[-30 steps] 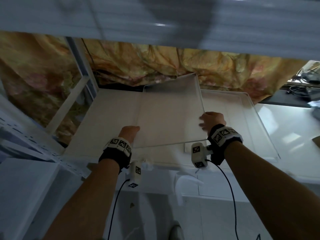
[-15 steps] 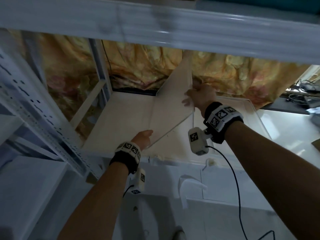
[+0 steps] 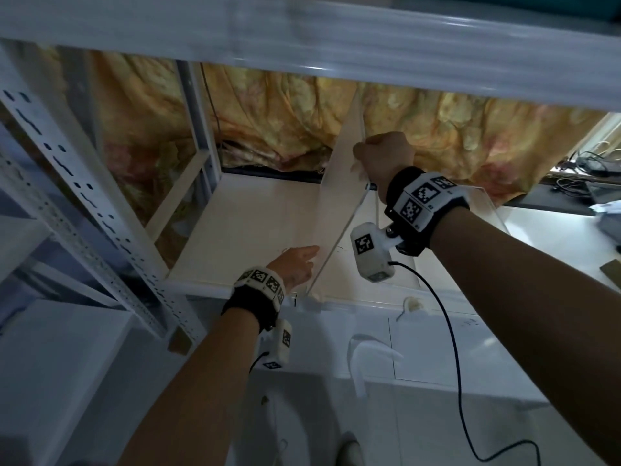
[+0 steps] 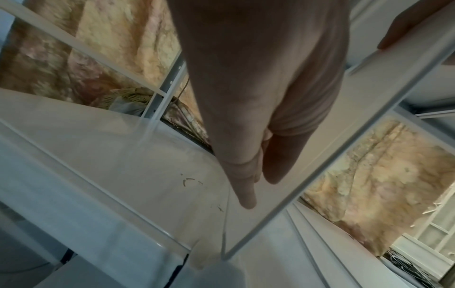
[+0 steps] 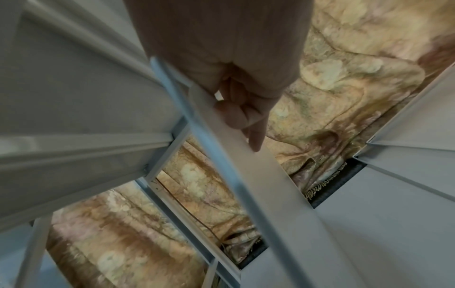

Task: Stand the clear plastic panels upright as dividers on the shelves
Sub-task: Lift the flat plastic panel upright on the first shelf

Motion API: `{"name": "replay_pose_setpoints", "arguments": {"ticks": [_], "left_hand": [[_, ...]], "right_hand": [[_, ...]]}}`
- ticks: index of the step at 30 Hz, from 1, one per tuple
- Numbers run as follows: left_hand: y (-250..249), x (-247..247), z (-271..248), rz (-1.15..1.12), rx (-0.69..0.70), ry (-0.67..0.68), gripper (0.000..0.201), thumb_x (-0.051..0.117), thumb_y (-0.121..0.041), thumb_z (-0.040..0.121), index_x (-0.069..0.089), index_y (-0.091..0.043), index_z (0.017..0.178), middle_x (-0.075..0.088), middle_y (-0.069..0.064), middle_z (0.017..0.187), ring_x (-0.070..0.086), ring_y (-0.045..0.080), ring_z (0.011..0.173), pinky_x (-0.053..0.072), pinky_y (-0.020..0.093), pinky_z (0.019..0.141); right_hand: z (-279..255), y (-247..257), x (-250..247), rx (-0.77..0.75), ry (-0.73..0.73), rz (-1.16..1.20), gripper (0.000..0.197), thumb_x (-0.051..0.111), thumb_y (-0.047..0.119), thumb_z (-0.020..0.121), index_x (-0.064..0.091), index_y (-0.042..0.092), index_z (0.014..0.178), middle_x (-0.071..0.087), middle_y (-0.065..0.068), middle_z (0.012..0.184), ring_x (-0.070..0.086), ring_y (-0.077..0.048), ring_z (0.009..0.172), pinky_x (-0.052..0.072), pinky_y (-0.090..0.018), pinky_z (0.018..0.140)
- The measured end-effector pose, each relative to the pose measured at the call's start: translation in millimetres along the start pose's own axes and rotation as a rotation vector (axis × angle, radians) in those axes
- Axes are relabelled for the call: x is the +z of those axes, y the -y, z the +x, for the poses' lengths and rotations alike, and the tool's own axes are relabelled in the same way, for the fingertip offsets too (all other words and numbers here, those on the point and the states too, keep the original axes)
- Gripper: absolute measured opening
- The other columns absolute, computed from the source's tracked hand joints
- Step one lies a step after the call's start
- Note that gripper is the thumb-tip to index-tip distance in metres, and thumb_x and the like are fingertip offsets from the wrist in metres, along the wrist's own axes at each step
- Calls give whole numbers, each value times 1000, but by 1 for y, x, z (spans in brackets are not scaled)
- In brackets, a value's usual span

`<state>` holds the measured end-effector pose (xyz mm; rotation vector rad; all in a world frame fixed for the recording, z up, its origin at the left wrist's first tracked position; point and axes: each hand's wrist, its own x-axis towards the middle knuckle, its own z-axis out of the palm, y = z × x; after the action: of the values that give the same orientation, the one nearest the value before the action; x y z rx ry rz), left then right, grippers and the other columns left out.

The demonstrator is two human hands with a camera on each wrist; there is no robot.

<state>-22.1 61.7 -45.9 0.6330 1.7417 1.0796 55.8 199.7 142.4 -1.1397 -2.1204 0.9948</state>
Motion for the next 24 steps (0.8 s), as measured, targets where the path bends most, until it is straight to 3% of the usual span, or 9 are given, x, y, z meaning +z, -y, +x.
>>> {"name": "replay_pose_setpoints", "arguments": {"ticks": [7, 11, 15, 19, 24], "left_hand": [[-3, 2, -4, 2, 12, -8, 56, 38, 3, 97, 33, -17, 149, 29, -1, 157, 33, 16, 142, 37, 27, 110], [-4, 4, -2, 16, 14, -10, 62, 41, 7, 93, 32, -18, 149, 29, -3, 157, 34, 15, 142, 35, 33, 114], [-7, 5, 0, -10, 25, -8, 66, 41, 10, 90, 33, -17, 149, 29, -4, 157, 35, 15, 141, 37, 31, 112], [-9, 7, 1, -58, 27, 7, 67, 40, 15, 89, 34, -15, 149, 28, -1, 157, 34, 17, 141, 41, 25, 102], [-15, 6, 1, -128, 15, -7, 55, 42, 8, 96, 36, -12, 148, 27, 2, 158, 34, 18, 141, 43, 26, 104]], "right_hand": [[1, 2, 2, -10, -3, -41, 23, 59, 21, 84, 67, 1, 75, 60, -12, 70, 59, -26, 66, 50, -35, 61], [2, 9, 2, -25, -16, -25, 28, 60, 20, 84, 73, -4, 86, 61, -12, 72, 60, -25, 66, 51, -35, 61], [3, 10, 6, -59, 1, -66, 22, 58, 19, 85, 61, 5, 69, 54, -11, 66, 53, -24, 64, 42, -31, 57], [3, 10, 6, -68, 27, -102, 24, 58, 21, 87, 66, 1, 78, 57, -12, 74, 56, -24, 70, 48, -34, 63], [4, 12, 2, -33, 10, -88, 22, 59, 21, 88, 71, 2, 87, 60, -10, 72, 58, -23, 67, 46, -27, 54]]}}
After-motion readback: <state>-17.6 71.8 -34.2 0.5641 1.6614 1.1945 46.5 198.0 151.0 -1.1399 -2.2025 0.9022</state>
